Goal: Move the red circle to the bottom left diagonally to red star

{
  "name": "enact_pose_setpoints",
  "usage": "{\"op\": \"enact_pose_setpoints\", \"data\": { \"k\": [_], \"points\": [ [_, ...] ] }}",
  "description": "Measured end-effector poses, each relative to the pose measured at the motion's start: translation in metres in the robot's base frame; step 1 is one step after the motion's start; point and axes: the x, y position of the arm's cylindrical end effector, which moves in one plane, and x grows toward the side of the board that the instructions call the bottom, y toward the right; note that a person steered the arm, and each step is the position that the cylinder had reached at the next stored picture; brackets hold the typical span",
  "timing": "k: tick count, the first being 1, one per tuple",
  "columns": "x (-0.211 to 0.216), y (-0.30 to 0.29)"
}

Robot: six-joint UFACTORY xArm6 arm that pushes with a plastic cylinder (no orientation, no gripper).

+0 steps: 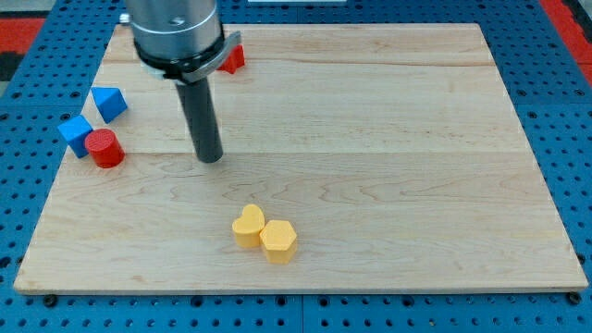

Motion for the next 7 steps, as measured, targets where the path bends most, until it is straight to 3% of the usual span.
{"op": "enact_pose_setpoints", "data": {
  "k": [2,3,4,5,7],
  "points": [
    [0.042,-0.088],
    [0.039,-0.143],
    [0.017,-0.163],
    [0.0,-0.15],
    [-0.039,-0.06]
  ]
}}
